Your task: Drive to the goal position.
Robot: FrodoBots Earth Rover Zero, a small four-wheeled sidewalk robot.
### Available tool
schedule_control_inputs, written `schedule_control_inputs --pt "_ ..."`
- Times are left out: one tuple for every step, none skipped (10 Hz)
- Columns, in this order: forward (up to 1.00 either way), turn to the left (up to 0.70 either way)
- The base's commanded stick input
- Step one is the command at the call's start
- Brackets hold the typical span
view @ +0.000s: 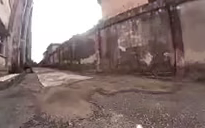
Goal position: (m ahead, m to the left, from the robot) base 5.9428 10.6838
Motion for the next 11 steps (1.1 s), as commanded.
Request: schedule_control_inputs --pt "0.85 0.00" --pt "0.85 0.00" --pt "0.85 0.00" --pt "0.85 0.01" --pt "0.85 0.03" --pt "0.85 0.16" --pt "0.85 0.34" --pt "0.85 0.34" --pt "0.85 0.34" --pt "0.85 0.34" --pt "0.85 0.34"
